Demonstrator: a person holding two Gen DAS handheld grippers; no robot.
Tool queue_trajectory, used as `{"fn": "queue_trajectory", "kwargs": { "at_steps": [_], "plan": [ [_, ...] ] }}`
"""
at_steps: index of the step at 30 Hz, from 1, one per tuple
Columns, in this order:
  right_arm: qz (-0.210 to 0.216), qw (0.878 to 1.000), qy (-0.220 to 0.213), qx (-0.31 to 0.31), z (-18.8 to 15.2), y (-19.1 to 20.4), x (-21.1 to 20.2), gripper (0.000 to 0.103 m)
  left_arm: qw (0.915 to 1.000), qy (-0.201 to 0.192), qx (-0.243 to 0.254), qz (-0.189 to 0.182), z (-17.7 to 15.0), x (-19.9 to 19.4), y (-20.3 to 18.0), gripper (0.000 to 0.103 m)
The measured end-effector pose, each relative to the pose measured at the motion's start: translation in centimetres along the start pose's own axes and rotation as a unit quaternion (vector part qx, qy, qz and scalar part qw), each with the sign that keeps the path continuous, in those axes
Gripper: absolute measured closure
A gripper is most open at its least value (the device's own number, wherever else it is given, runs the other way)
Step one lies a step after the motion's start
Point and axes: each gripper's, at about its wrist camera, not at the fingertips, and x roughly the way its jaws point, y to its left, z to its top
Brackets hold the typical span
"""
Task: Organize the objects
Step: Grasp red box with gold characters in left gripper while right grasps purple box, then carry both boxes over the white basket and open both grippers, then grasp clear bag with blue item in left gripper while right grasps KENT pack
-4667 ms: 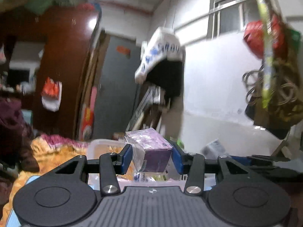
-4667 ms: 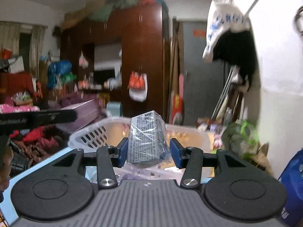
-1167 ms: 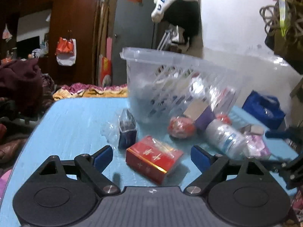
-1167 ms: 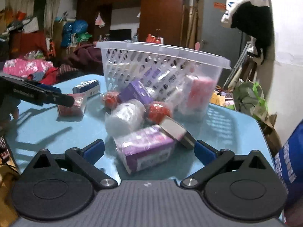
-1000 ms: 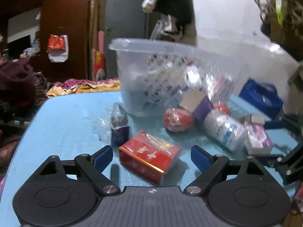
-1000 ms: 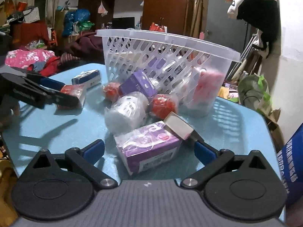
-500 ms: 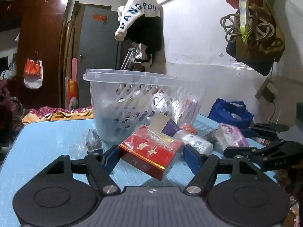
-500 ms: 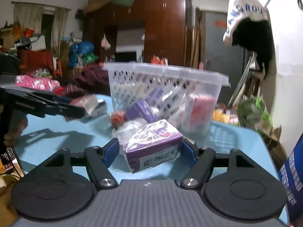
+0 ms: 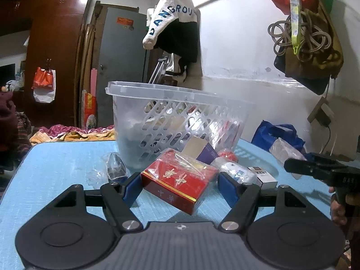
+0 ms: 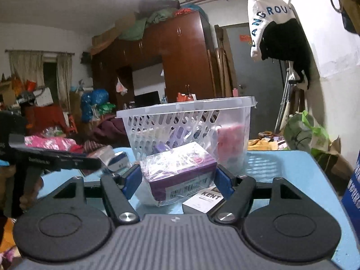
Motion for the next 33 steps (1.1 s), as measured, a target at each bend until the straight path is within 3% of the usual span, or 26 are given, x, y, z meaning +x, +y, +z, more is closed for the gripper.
{"fn": "queue_trajectory", "kwargs": {
  "at_steps": [7,9,11,12,14,16,18,20,22,23,25,26,28,30,33],
  "plan": [
    [-0.02,1.0,-0.007,-0.006,-0.5,0.2,-0.4,0.031,0.9999,-0.009,0.0,0.009,0.0,-0.2,0.0,0.027],
    [-0.055,0.998,-0.023,-0.005,-0.5,0.5,-1.0,0.031,0.9996,-0.022,-0.014,0.014,0.2,-0.9,-0.3,0.027],
    [-0.058,0.997,-0.054,-0.017,0.9,1.2,-1.8,0.031,0.9964,-0.048,-0.035,-0.06,1.2,-2.2,-0.8,0.027],
    [-0.05,0.996,-0.073,-0.015,2.5,1.5,-2.0,0.031,0.9948,-0.067,-0.033,-0.069,2.3,-2.7,-1.4,0.027],
    [-0.052,0.995,-0.085,-0.026,6.6,2.3,-1.3,0.031,0.9936,-0.103,-0.027,-0.038,6.1,-2.9,-2.6,0.027],
    [-0.075,0.993,-0.069,-0.06,10.9,2.9,1.1,0.031,0.9931,-0.11,-0.037,-0.013,9.9,-1.8,-2.7,0.027],
    [-0.09,0.993,-0.038,-0.063,13.8,2.3,4.4,0.031,0.9945,-0.088,-0.054,0.018,13.4,0.7,-2.1,0.027],
    [-0.095,0.994,-0.002,-0.061,15.1,1.5,7.7,0.03,0.9966,-0.049,-0.06,0.027,15.4,3.6,-1.4,0.027],
    [-0.107,0.991,0.033,-0.068,15.1,1.1,10.4,0.027,0.9974,-0.032,-0.061,0.021,15.9,5.8,-0.9,0.019],
    [-0.11,0.99,0.041,-0.074,14.8,1.1,11.1,0.016,0.9978,-0.015,-0.059,0.024,15.9,7.0,-0.6,0.01],
    [-0.125,0.988,0.045,-0.083,14.0,1.1,11.0,0.005,0.9968,0.001,-0.066,0.046,15.4,8.0,-0.1,0.008],
    [-0.118,0.99,0.033,-0.075,13.6,1.0,10.0,0.0,0.996,-0.011,-0.064,0.061,14.9,7.4,0.0,0.008],
    [-0.094,0.995,0.01,-0.038,12.7,0.0,7.1,0.0,0.9948,-0.044,-0.061,0.069,13.9,5.5,0.4,0.008],
    [-0.083,0.996,0.011,-0.002,10.9,-1.2,4.4,0.0,0.9947,-0.052,-0.07,0.054,12.5,3.2,0.8,0.006],
    [-0.1,0.994,0.051,-0.004,7.3,-2.1,2.9,0.0,0.9956,-0.035,-0.062,0.062,9.0,0.9,1.2,0.002]
  ]
}}
